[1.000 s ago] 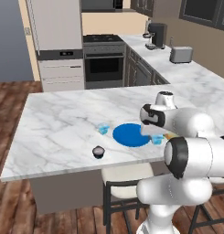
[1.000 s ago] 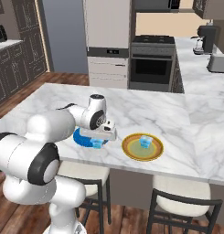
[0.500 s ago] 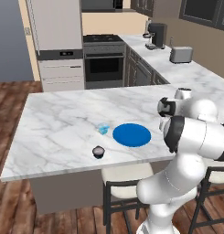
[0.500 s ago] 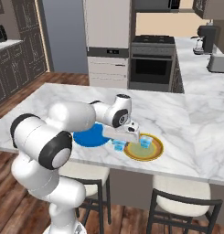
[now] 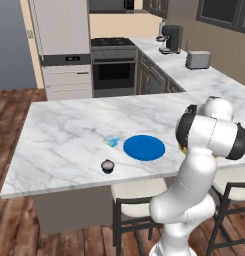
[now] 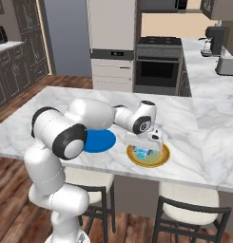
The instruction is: Place two yogurt containers on each plate.
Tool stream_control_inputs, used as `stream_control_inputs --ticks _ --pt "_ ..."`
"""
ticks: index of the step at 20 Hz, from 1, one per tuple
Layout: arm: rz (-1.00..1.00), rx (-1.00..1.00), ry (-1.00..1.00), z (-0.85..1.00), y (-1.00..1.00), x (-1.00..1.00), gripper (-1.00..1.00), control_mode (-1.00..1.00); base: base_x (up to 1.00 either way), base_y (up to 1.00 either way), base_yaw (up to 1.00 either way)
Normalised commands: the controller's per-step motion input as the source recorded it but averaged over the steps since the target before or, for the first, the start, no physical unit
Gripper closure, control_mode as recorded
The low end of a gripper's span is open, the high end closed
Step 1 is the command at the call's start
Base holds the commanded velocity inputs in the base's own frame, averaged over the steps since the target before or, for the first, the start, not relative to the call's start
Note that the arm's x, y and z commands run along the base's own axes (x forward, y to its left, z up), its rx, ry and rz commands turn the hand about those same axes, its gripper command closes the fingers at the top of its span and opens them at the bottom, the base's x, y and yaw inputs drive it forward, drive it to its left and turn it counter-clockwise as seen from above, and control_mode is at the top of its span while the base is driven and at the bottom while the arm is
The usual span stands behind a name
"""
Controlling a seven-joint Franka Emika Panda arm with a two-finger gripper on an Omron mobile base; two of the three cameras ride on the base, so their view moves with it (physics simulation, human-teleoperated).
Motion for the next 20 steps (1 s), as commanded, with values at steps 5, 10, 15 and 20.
stream_control_inputs --ticks 5,10,15,20 --pt "0.0 0.0 -0.04 -0.34 -0.25 0.14 1.0 -1.0 0.0 0.0 0.0" --pt "0.0 0.0 0.0 -0.21 -0.03 0.4 1.0 -1.0 0.0 0.0 0.0" --pt "0.0 0.0 0.0 -0.09 -0.02 0.24 1.0 -1.0 0.0 0.0 0.0" --pt "0.0 0.0 0.0 -0.12 0.0 0.0 -1.0 -1.0 0.0 0.0 0.0"
